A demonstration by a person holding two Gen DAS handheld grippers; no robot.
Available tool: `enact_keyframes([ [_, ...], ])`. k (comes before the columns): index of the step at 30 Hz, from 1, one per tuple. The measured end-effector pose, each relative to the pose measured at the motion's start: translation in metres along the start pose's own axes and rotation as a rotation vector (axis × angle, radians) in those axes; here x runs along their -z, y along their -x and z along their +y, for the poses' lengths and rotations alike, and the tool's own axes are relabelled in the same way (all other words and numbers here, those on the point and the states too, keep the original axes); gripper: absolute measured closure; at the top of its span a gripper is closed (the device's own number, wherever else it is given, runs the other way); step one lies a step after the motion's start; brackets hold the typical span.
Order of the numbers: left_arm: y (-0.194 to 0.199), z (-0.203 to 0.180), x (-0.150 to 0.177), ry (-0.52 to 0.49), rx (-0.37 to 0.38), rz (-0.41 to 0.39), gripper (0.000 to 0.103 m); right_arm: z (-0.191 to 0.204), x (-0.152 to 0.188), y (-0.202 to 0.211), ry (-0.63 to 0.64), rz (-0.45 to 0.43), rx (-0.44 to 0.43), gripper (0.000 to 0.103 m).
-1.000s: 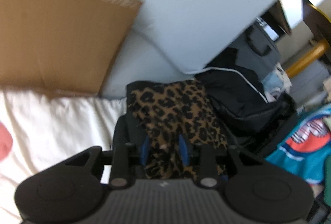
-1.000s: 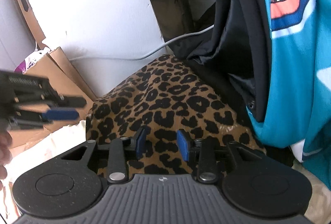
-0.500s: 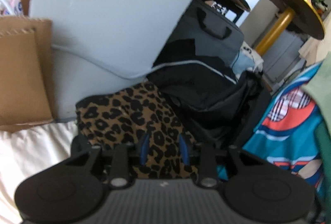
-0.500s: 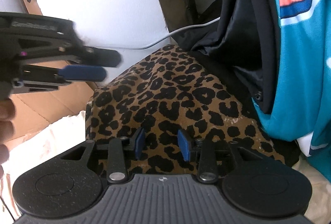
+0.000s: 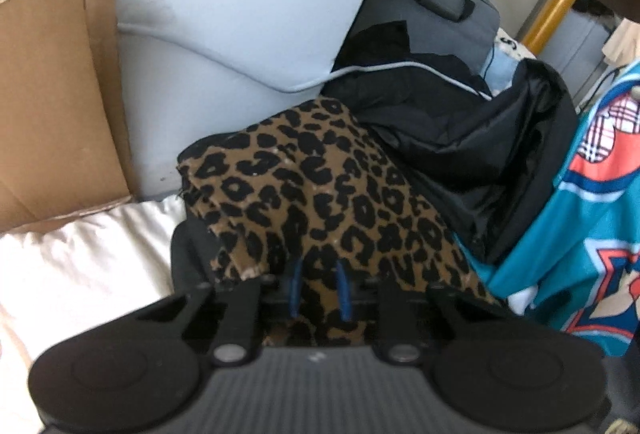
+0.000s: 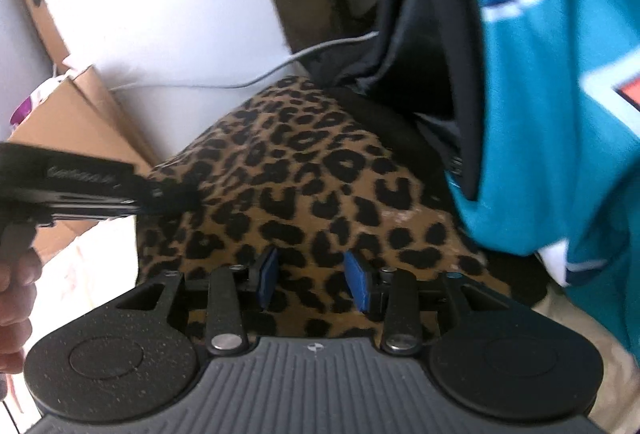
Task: Fold clothes
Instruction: 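Lower the bundle onto the black clothes with both grippers, then press and straighten the placed bundle with both grippers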
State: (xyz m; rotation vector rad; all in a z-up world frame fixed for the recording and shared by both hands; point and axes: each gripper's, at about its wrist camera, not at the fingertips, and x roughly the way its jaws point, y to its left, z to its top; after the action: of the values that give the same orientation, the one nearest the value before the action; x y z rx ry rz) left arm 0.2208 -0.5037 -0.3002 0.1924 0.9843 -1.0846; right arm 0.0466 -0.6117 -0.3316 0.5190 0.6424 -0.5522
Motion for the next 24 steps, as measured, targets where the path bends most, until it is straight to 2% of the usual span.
enact_keyframes([
  [7, 0.007, 0.009, 0.003, 0.004, -0.024, 0.025, 0.095, -0.016, 0.01, 0.002, 0.006, 0.019, 0.053, 0.059],
  [13, 0.02, 0.009, 0.002, -0.047, -0.069, 0.027, 0.095, -0.023, 0.01, 0.006, 0.01, 0.025, 0.086, 0.06],
  [15, 0.025, 0.008, -0.002, -0.058, -0.076, 0.008, 0.094, -0.026, 0.011, 0.009, 0.005, 0.019, 0.093, 0.06],
  [17, 0.029, 0.006, -0.009, -0.067, -0.08, -0.023, 0.08, -0.028, 0.01, 0.013, -0.012, 0.005, 0.101, 0.059],
  [22, 0.02, 0.002, -0.023, -0.096, -0.065, -0.045, 0.08, -0.036, 0.006, 0.018, -0.046, -0.055, 0.082, 0.059],
  [24, 0.007, -0.001, -0.023, -0.142, -0.095, -0.014, 0.08, -0.04, 0.003, 0.016, -0.071, -0.054, 0.083, 0.059],
])
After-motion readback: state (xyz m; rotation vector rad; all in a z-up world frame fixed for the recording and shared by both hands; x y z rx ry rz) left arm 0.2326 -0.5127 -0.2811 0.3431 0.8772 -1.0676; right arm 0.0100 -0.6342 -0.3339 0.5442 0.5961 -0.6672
